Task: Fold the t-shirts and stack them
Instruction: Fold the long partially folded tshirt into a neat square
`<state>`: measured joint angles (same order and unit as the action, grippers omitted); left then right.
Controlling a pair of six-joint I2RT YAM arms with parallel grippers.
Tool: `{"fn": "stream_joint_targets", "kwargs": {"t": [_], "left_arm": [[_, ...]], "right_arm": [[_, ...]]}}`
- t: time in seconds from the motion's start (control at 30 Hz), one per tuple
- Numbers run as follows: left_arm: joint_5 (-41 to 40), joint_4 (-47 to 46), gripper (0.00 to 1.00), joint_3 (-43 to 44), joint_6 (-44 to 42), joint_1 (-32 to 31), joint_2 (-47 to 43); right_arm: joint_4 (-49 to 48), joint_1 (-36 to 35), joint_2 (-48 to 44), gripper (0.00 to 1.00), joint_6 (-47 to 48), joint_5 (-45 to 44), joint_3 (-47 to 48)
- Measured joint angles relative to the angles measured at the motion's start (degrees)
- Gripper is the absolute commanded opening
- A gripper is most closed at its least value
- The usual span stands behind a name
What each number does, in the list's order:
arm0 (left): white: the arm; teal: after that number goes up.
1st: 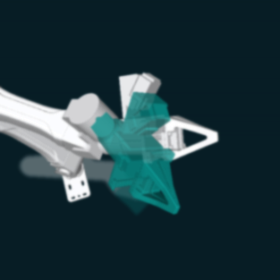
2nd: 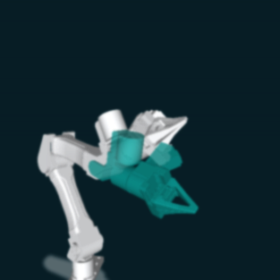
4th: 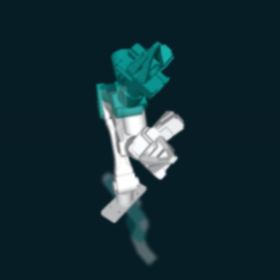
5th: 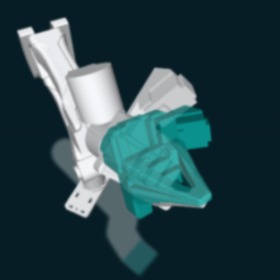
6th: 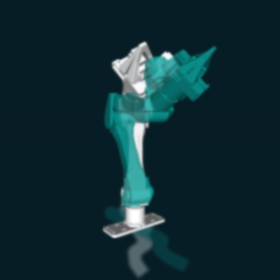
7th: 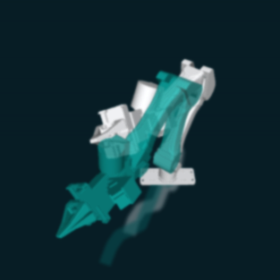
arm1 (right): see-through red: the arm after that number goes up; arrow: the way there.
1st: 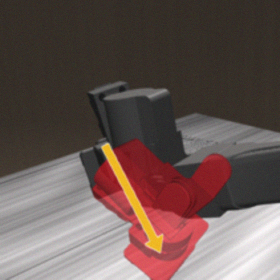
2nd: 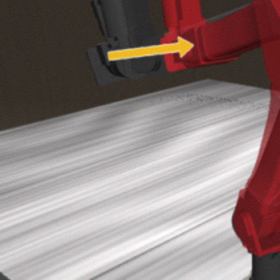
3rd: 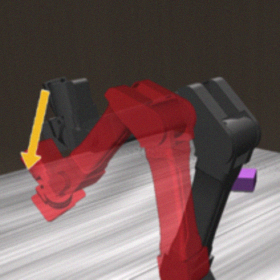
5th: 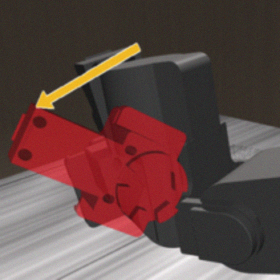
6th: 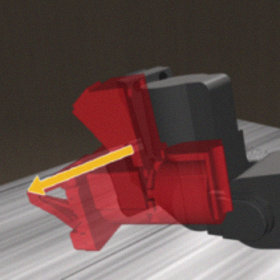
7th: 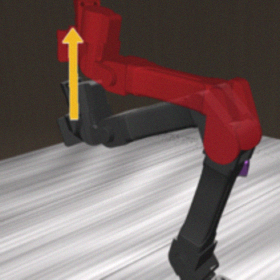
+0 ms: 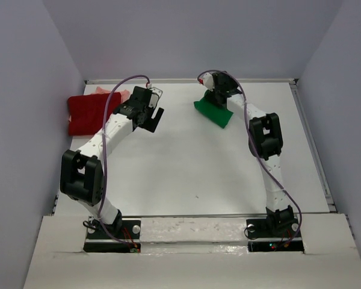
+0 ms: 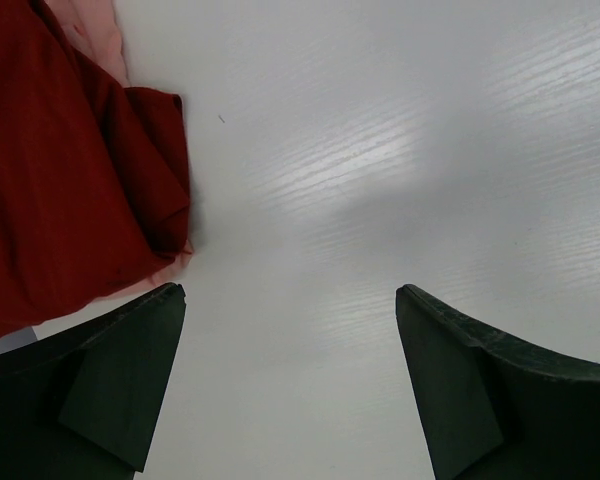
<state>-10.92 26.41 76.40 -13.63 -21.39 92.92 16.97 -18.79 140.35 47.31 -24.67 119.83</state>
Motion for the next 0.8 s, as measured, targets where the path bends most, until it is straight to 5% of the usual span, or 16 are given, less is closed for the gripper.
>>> {"fn": "stream_joint_targets", "kwargs": {"t": [0.53, 0.8], "left_arm": [[0.04, -0.22, 0.99, -0.31, -0.04, 0.0, -3.41], [0.24, -0.44, 0.99, -0.55, -0.11, 0.02, -5.16]], "right_arm": [[-12.0, -2.45, -17.0, 1.0, 10.64, -7.98, -10.69], [-6.16, -8.26, -27.52, 1.0, 7.98, -5.27, -18.64]]}}
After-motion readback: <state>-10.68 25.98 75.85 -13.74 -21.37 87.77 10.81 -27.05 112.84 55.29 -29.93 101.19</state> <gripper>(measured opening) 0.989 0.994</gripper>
